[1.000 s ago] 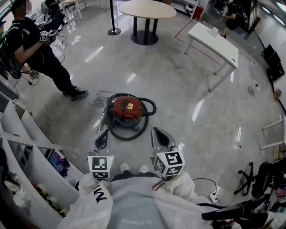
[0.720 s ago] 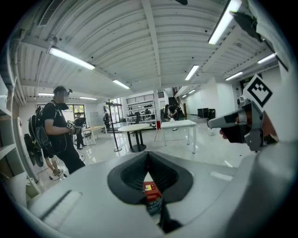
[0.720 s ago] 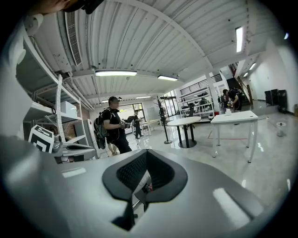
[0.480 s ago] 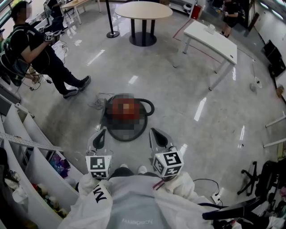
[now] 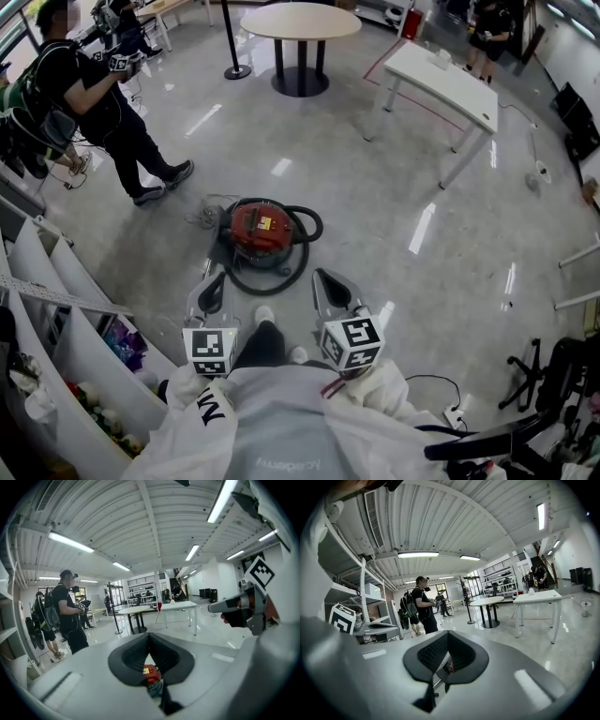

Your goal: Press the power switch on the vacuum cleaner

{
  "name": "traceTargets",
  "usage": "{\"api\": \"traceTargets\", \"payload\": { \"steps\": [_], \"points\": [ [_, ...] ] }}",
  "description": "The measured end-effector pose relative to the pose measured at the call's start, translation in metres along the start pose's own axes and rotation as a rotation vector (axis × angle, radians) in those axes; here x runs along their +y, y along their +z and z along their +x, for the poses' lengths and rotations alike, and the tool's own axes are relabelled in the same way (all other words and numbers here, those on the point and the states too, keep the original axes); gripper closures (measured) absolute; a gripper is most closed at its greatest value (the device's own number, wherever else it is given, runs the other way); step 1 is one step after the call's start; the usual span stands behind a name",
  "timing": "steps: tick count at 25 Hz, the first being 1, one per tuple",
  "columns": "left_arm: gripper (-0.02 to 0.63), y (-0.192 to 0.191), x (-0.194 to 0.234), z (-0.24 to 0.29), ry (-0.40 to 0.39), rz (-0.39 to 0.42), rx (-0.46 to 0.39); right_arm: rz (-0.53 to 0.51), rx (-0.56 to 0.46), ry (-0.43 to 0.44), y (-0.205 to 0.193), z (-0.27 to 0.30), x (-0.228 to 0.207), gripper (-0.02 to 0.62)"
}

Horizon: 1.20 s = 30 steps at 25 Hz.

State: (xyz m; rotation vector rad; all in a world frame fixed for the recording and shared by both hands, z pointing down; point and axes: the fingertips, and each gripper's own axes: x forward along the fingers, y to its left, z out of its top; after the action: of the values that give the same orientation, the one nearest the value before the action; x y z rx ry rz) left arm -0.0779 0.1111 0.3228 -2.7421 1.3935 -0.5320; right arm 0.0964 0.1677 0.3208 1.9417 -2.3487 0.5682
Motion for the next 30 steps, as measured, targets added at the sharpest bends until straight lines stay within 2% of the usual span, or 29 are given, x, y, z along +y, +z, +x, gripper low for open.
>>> {"api": "traceTargets", "payload": {
  "steps": [6, 14, 30],
  "points": [
    [0.606, -0.013, 0.005, 0.005, -0.007, -0.018, 0.016, -0.006, 0.017, -0.008, -0.006, 0.007, 0.002, 0.595],
    [0.606, -0.01, 0.015, 0.034, -0.027, -0.034, 0.014, -0.014, 0.043, -0.013, -0.001, 0.035, -0.005, 0.595],
    [0.606, -0.009, 0.072, 0.099, -0.027, -0.058, 0.045, -0.021, 0.103, 0.008, 0.012, 0.123, -0.005, 0.595]
  ]
}}
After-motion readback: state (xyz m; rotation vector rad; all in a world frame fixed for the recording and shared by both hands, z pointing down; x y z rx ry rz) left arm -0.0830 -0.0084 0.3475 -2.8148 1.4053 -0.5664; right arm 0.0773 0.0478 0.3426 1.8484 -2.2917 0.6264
